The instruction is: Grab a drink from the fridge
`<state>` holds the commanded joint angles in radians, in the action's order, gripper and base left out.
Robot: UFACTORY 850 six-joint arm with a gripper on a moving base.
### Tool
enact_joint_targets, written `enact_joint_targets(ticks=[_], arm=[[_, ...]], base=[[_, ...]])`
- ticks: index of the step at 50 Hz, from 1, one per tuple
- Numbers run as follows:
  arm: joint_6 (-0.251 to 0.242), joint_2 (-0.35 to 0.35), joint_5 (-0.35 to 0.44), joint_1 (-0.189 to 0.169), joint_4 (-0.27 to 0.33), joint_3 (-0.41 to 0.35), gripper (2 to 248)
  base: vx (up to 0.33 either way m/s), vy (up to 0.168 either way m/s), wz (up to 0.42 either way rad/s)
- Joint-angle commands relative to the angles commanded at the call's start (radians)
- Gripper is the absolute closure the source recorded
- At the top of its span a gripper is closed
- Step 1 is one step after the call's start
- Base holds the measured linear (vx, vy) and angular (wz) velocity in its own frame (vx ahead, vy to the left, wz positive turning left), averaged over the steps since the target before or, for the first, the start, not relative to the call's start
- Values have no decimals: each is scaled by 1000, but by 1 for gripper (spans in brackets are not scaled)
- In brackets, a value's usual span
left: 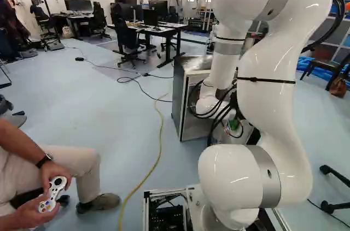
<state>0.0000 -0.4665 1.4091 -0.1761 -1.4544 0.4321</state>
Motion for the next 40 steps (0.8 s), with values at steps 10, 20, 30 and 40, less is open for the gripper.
enact_joint_targets(ticks=[10,20,30,40], arm=[[0,-21,0,-51,0,45,3],[0,-42,0,-99,0,90,3],[0,-64,0,-144,0,136,3],[0,-87,0,-187,0,182,3]], base=[[0,0,0],[0,0,0],[0,0,0],[0,0,0]])
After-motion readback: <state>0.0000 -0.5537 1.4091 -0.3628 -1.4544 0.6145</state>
